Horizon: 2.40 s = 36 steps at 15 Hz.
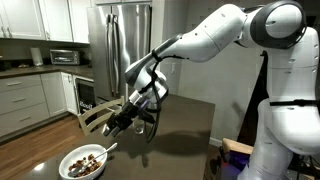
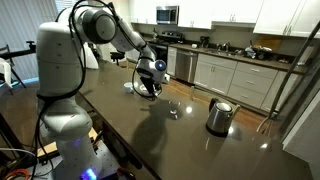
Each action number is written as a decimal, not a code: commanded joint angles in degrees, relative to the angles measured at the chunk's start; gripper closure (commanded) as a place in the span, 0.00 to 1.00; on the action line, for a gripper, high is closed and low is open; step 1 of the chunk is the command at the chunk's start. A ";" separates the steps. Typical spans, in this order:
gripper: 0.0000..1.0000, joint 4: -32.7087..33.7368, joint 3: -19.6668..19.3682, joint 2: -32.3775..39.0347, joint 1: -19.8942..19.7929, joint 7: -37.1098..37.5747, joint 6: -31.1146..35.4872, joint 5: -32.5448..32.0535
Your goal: Use the spoon to transfer contents from the white bowl into the glass cup then put the spoon in the bowl
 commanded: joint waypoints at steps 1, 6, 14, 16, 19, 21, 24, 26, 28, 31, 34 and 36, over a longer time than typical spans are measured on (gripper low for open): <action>0.12 -0.49 -0.63 0.89 0.72 3.17 2.47 -3.47; 0.00 -0.13 -0.64 2.17 0.44 3.06 2.52 -3.89; 0.00 1.43 0.39 2.97 -0.95 -0.64 -3.29 3.76; 0.00 1.55 0.22 3.22 -0.88 -0.37 -4.34 4.54; 0.00 1.51 0.80 3.67 -1.52 0.40 -4.82 4.12; 0.00 1.58 0.92 3.99 -1.71 0.21 -5.22 4.64; 0.00 1.86 1.28 4.41 -2.15 -1.17 -6.59 8.32; 0.00 2.07 1.28 4.67 -2.08 -2.17 -7.82 11.04; 0.00 2.02 0.19 3.99 -1.16 -4.33 -8.54 3.35; 0.00 2.67 0.60 4.12 -1.64 -2.60 -7.53 0.96; 0.00 3.22 1.03 4.50 -1.73 -2.56 -7.37 2.90; 0.00 3.09 1.17 4.29 -1.70 -2.27 -7.10 4.15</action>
